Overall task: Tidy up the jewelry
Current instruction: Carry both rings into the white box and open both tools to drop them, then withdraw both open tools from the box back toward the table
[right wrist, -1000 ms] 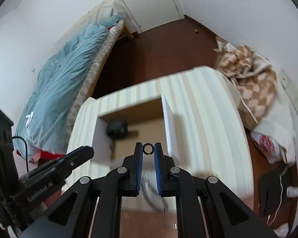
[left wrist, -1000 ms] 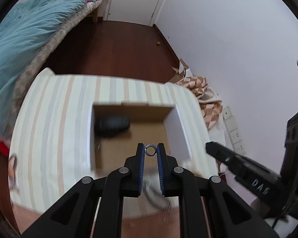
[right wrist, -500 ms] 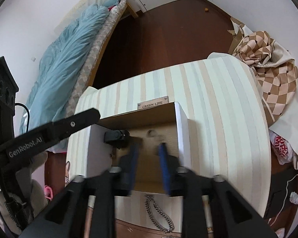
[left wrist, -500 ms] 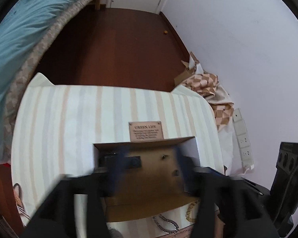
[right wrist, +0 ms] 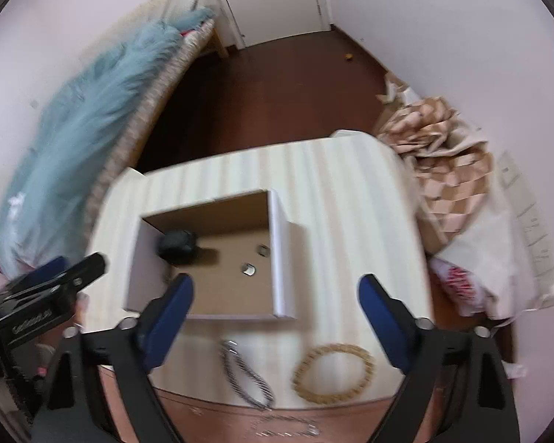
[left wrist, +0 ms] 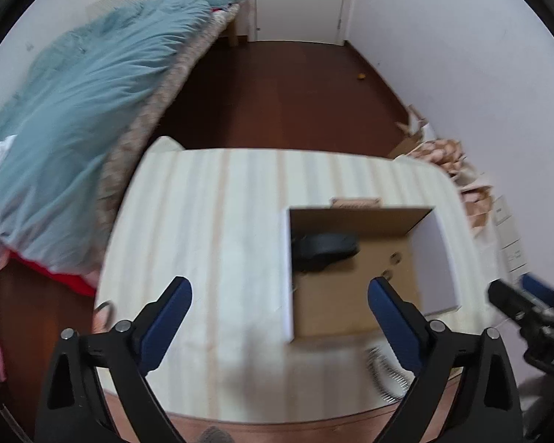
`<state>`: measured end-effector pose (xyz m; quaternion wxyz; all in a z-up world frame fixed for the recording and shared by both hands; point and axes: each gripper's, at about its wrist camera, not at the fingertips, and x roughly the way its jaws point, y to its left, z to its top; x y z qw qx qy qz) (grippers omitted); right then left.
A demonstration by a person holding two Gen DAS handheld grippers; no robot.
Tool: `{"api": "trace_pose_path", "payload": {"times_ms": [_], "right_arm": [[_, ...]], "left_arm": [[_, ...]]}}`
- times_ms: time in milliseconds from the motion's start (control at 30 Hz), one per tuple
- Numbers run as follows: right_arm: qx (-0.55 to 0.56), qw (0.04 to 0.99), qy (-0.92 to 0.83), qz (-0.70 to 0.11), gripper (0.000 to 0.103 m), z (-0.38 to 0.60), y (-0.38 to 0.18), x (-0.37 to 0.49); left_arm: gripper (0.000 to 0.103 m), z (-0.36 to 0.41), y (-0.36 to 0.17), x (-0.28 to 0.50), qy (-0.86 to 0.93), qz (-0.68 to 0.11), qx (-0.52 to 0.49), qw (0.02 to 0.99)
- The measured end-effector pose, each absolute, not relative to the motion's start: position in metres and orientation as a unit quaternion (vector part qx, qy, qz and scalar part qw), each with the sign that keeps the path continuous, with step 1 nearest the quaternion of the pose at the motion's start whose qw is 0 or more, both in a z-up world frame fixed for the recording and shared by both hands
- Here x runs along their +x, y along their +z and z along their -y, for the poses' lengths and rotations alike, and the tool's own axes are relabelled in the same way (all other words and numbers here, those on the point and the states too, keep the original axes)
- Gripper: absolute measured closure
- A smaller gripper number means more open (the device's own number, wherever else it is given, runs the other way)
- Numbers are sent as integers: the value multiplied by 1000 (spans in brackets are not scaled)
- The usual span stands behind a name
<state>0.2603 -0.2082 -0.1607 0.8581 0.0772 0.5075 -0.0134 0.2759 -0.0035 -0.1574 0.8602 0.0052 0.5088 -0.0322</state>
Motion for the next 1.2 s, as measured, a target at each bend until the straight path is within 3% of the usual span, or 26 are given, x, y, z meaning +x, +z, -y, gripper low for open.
{"api": "trace_pose_path", "payload": {"times_ms": [367,1200], "right_arm": [[40,862,-25,-504,3,193,-144,220],[28,918,-32,-395,3,187,-29,122]], "left_arm": [[4,6,-137,219,-8,-483,28,875],[4,-1,-42,130,11,-406,3,914]]}}
